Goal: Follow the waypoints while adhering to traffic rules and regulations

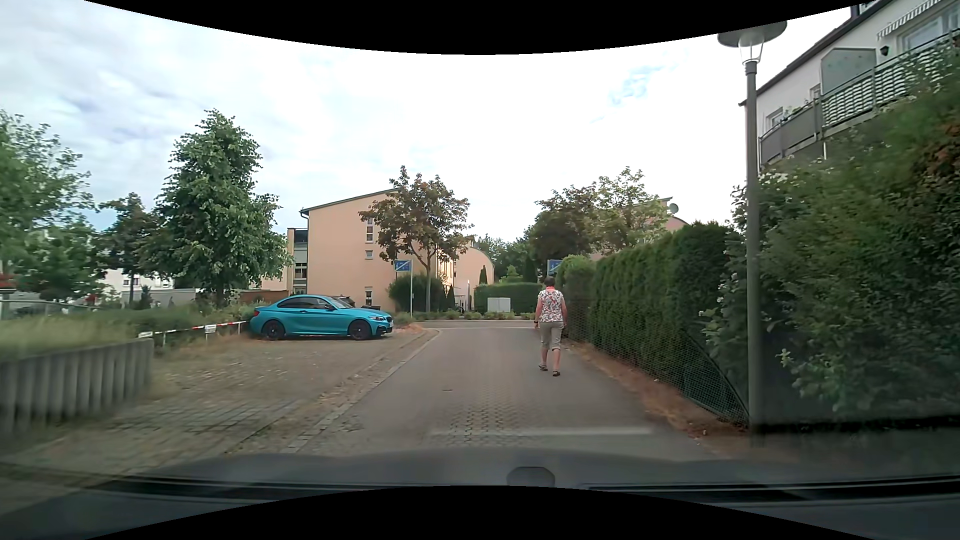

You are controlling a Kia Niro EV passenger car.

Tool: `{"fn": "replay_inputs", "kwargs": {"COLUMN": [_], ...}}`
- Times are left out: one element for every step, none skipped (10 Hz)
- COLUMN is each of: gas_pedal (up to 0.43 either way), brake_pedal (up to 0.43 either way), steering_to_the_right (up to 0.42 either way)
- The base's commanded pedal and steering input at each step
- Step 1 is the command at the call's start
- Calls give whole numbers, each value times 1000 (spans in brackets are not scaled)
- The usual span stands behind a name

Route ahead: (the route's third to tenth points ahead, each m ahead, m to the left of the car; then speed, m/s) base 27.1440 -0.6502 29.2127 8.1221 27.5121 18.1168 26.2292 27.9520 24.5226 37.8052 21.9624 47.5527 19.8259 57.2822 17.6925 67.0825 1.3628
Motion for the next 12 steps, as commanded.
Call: {"fn": "replay_inputs", "kwargs": {"gas_pedal": [0,0,0,0,0,0,0,0,0,0,0,0], "brake_pedal": [49,43,43,43,43,43,43,43,43,43,43,43], "steering_to_the_right": [0,0,0,0,0,0,0,-1,-2,-3,-4,-4]}}
